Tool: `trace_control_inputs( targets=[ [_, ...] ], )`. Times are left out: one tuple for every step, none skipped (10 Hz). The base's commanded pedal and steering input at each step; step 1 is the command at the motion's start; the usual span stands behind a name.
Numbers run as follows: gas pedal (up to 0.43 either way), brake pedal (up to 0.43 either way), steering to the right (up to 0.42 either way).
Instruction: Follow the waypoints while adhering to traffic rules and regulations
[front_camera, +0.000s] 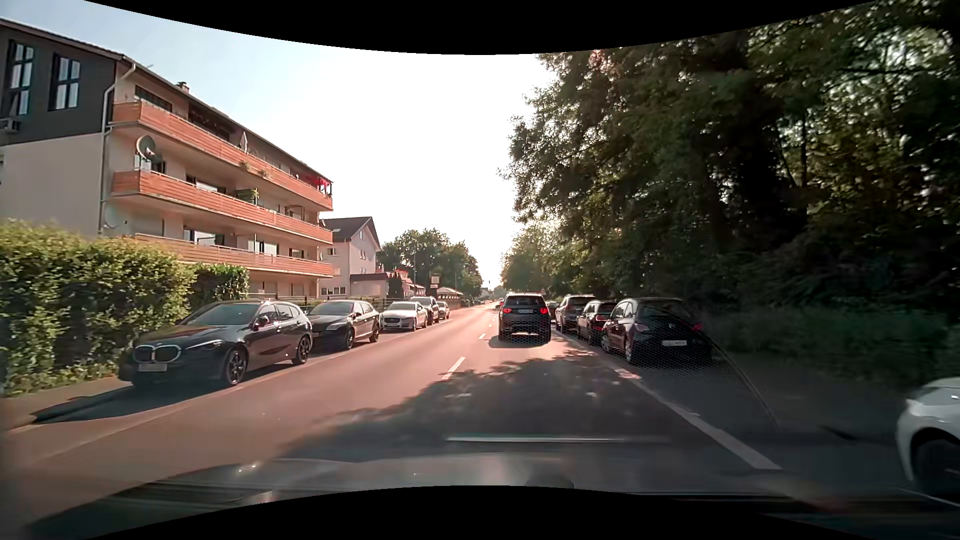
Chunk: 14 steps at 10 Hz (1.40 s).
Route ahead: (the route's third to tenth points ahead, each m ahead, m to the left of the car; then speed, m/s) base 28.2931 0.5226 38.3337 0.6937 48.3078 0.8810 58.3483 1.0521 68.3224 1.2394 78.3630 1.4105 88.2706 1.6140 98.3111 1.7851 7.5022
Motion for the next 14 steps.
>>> trace_control_inputs(
  targets=[
    [0.299, 0.000, -0.001],
    [0.287, 0.000, -0.001],
    [0.280, 0.000, -0.001],
    [0.268, 0.000, -0.001],
    [0.240, 0.000, 0.000],
    [0.209, 0.000, 0.000],
    [0.189, 0.000, 0.000],
    [0.157, 0.000, 0.000],
    [0.130, 0.000, 0.000],
    [0.118, 0.000, 0.000],
    [0.098, 0.000, 0.000],
    [0.067, 0.000, 0.000],
    [0.047, 0.000, 0.000],
    [0.047, 0.000, 0.000]
  ],
)
